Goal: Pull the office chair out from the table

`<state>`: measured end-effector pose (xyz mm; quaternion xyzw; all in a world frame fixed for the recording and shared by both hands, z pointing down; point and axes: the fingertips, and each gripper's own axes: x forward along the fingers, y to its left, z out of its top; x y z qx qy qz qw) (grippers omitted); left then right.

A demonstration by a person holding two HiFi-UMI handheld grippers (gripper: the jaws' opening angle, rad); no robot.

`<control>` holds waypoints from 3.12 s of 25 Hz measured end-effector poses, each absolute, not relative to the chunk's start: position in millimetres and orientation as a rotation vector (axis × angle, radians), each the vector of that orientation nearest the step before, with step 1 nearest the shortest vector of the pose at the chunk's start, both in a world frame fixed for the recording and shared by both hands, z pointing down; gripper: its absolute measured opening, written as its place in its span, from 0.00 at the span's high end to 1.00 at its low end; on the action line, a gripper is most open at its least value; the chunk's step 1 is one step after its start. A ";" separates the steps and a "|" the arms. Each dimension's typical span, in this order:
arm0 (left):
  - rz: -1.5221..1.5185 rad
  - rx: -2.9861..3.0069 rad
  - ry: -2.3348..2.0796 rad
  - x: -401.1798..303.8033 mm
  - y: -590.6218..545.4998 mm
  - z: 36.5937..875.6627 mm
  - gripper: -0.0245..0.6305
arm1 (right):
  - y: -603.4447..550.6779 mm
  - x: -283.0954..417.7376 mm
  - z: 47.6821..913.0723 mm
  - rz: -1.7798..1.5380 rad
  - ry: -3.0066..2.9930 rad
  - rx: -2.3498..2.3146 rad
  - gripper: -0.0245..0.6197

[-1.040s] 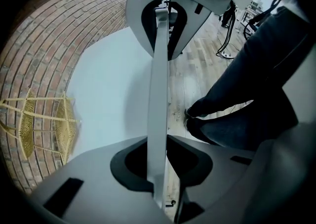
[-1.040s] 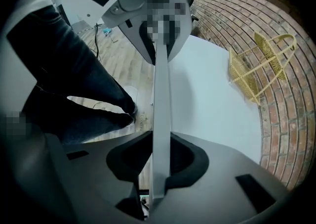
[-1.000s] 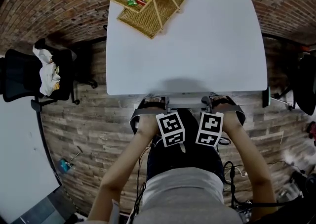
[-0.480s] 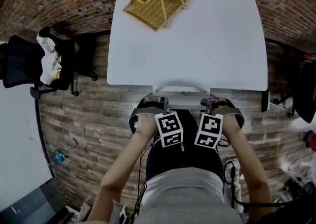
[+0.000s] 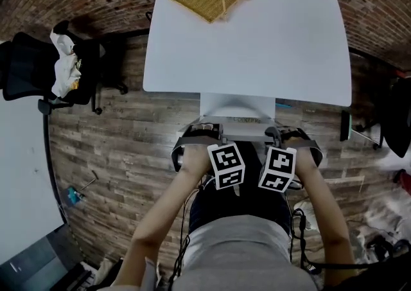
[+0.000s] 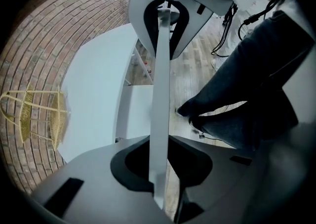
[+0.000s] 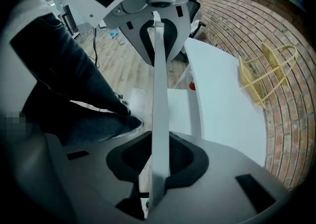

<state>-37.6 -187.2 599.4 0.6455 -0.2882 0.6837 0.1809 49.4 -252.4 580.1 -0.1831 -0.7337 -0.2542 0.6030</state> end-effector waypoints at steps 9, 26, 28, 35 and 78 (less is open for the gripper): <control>1.949 1.853 -0.769 -18.9 -128.1 600.1 0.83 | -191.7 70.1 581.1 -0.564 -1.690 -0.383 0.83; 2.004 1.874 -0.747 15.1 -55.1 599.9 0.84 | -112.1 109.4 581.3 -0.513 -1.708 -0.325 0.83; 2.002 1.872 -0.751 19.1 -48.5 599.8 0.84 | -106.0 113.3 581.3 -0.513 -1.706 -0.326 0.83; 2.002 1.851 -0.756 40.2 -21.5 599.1 0.84 | -80.9 133.7 580.3 -0.518 -1.703 -0.347 0.83; 1.897 1.802 -0.848 136.2 84.9 598.1 0.83 | 14.0 220.6 578.9 -0.598 -1.708 -0.470 0.83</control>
